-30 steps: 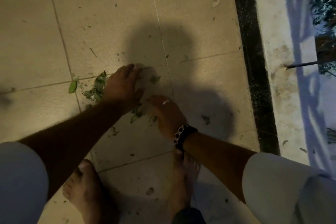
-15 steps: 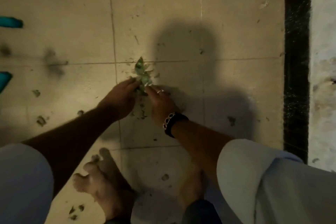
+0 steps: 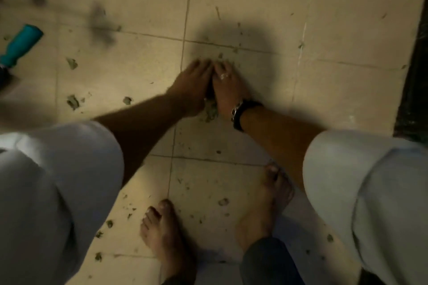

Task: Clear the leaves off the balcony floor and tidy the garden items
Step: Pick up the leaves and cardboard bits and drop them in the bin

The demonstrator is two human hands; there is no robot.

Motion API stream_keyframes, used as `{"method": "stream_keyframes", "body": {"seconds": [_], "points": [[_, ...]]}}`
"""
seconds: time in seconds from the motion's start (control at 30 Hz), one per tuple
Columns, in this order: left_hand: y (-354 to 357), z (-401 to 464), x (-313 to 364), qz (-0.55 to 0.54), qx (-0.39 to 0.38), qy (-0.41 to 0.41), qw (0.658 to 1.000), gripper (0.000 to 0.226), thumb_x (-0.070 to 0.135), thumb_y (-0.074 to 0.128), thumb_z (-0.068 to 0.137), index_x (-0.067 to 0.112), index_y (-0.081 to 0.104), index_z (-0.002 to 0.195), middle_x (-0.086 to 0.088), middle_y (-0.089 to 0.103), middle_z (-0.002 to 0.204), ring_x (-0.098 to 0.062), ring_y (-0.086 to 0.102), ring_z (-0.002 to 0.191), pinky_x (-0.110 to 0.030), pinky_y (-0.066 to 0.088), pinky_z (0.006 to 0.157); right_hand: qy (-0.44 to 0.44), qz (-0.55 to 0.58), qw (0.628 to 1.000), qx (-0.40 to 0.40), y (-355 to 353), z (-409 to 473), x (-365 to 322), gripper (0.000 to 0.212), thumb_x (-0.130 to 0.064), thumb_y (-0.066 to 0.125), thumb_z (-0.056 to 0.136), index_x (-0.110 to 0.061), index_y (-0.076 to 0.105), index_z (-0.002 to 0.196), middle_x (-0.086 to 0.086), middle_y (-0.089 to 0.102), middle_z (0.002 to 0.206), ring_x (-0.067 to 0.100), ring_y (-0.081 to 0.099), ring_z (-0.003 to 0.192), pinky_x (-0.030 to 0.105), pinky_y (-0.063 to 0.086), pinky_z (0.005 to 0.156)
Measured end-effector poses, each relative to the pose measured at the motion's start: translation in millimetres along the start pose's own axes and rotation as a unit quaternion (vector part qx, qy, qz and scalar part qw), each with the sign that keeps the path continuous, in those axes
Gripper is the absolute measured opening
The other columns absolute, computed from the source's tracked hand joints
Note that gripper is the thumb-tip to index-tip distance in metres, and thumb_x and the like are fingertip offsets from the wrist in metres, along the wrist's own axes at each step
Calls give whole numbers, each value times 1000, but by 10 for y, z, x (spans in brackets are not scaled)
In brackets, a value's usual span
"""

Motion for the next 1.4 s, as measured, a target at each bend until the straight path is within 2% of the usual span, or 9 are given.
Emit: {"method": "stream_keyframes", "body": {"seconds": [0.13,0.27,0.43,0.57,0.77,0.93,1.17,1.3,1.4], "points": [[140,-905,-80,-116,112,6,987,52,4,43,85,9,55,136,-18,54,139,-34,51,128,-40,40,109,-109,31,989,93,190,-810,118,49,-9,38,86,-10,57,131,16,51,140,37,45,130,47,38,109],[274,-1474,-1000,0,121,-205,971,45,29,37,98,17,40,141,-20,38,149,-42,37,135,-60,33,110,264,4,938,226,58,-1285,1135,37,-28,35,95,-18,57,123,10,59,120,33,55,112,28,47,89],[345,-1588,-1853,-86,18,-472,877,93,43,68,83,27,9,153,-14,0,163,-47,-1,147,-63,6,117,570,91,816,10,218,-1703,1749,62,-28,43,96,-9,17,149,28,17,153,48,21,139,56,22,112],[461,-1375,-1384,-129,18,-471,873,112,33,81,66,13,12,153,-22,7,160,-48,4,145,-59,18,117,497,124,859,11,436,-1417,1119,78,-29,51,90,-8,9,152,33,17,151,54,22,137,63,25,111],[374,-1493,67,-251,87,-143,954,65,-1,54,87,8,33,149,-16,35,152,-31,34,139,-39,32,115,228,195,953,30,455,-1230,-469,79,3,53,85,-16,17,153,16,17,157,38,16,144,41,23,118],[193,-1371,-343,-134,260,-211,933,57,7,59,84,3,44,139,-19,44,145,-34,40,134,-43,31,112,293,198,920,167,96,-931,-181,70,-8,59,82,-19,33,146,10,30,151,34,33,133,41,38,106],[472,-930,-721,-18,32,-163,986,101,32,76,67,15,19,149,-23,18,157,-47,17,144,-58,27,115,137,-5,990,-6,284,-583,-344,76,-23,56,91,-21,12,153,17,-1,161,40,2,146,49,8,120],[593,-1411,-194,-160,40,-25,986,76,3,51,76,11,34,150,-18,37,150,-35,35,138,-50,37,113,-5,68,998,-5,535,-1077,-727,66,-20,54,93,-21,24,152,12,18,158,38,20,143,49,28,114],[693,-1943,-168,-173,149,-142,963,56,13,40,84,9,51,138,-16,52,139,-32,45,131,-45,36,113,65,98,990,79,368,-1235,-431,62,-12,61,84,-20,43,143,14,35,150,37,35,134,48,38,107]]}}
Point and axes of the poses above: each hand's wrist, its own z-axis towards the middle knuckle, its own y-axis out of the palm, x = y × z, the point moved 1 cm from there along z, towards the middle knuckle
